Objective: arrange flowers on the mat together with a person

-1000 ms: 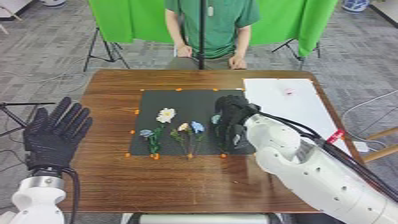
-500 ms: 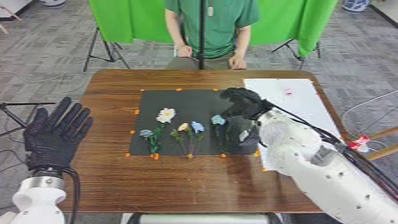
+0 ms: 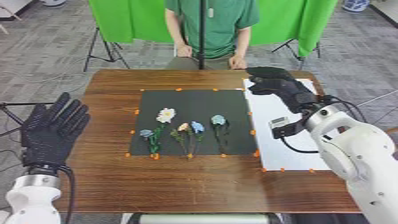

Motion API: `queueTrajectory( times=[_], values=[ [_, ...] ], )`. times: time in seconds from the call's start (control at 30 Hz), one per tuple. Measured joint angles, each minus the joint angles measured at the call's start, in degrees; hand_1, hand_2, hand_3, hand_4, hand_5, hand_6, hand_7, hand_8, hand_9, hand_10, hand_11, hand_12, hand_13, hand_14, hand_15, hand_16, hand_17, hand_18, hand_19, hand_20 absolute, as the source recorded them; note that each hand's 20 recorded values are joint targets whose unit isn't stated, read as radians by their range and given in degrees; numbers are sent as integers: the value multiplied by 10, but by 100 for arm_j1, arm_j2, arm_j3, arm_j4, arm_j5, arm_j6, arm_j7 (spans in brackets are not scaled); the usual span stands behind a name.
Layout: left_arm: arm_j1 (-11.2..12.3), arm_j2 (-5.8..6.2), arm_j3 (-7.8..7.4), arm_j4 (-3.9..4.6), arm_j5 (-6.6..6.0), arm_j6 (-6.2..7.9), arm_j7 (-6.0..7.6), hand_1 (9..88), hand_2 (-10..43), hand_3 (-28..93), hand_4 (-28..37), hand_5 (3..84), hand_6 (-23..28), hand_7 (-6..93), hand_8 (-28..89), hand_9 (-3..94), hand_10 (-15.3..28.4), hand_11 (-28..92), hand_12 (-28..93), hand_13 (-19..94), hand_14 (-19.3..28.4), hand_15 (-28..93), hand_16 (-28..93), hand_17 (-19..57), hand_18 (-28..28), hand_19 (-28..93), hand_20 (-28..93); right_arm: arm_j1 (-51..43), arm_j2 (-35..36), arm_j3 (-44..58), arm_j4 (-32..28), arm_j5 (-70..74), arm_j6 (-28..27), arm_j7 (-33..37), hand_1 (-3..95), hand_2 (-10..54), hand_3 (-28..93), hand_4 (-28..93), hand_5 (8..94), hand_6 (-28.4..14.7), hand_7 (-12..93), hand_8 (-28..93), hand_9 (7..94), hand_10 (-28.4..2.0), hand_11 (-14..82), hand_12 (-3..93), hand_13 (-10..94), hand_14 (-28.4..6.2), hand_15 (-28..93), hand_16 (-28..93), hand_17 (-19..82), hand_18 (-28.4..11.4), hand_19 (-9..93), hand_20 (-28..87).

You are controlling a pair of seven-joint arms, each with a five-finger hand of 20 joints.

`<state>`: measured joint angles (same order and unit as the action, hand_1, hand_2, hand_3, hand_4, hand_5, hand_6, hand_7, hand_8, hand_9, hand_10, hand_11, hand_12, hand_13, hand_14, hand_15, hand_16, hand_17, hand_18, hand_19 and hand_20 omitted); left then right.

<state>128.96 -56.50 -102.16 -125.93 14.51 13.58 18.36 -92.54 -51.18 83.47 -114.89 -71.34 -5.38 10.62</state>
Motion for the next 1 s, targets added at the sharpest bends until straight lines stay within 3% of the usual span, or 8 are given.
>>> queueTrajectory(
  times=[0.1,0.3,0.53,0.77,1.0],
  values=[
    [8,0,-30,0,-12,-35,24,234,137,728,-283,412,77,94,-85,346,146,161,76,250,132,241,-71,-43,126,304,102,-428,-38,393,-86,906,392,-296,213,92,708,-229,349,-62,85,-70,355,-179,46,169,326,-158,190,184,113,-172,433,79],
    [37,-22,-57,0,-53,-99,90,228,130,733,-283,408,76,91,-84,345,146,156,78,248,132,234,-68,-43,126,300,103,-1196,-252,1063,-259,2177,331,-488,193,88,715,-220,350,-56,76,-65,342,-159,26,170,317,-153,130,213,107,-173,388,91],
    [72,-30,-159,1,-54,-112,151,228,127,735,-283,396,74,84,-82,294,131,141,77,237,129,228,-63,-45,127,295,103,-2114,-317,1431,-315,2325,-64,-1257,169,86,719,-213,343,-42,69,-63,326,-136,21,160,307,-150,77,261,103,-174,337,116],
    [196,-74,-287,-16,-54,-109,200,228,126,734,-283,397,74,86,-81,302,134,145,78,237,128,225,-62,-45,127,292,105,-2765,-404,1709,-409,2417,-168,-1250,170,89,719,-213,347,-43,68,-63,328,-136,22,157,310,-149,74,266,103,-175,334,124],
    [231,-92,-283,-17,-54,-114,217,229,127,732,-283,400,74,87,-82,313,135,145,78,242,128,226,-60,-45,127,290,106,-2781,-466,1687,-419,2405,-106,-1201,178,98,716,-216,351,-44,74,-63,332,-136,24,158,317,-150,75,268,102,-176,342,129]
  ],
)
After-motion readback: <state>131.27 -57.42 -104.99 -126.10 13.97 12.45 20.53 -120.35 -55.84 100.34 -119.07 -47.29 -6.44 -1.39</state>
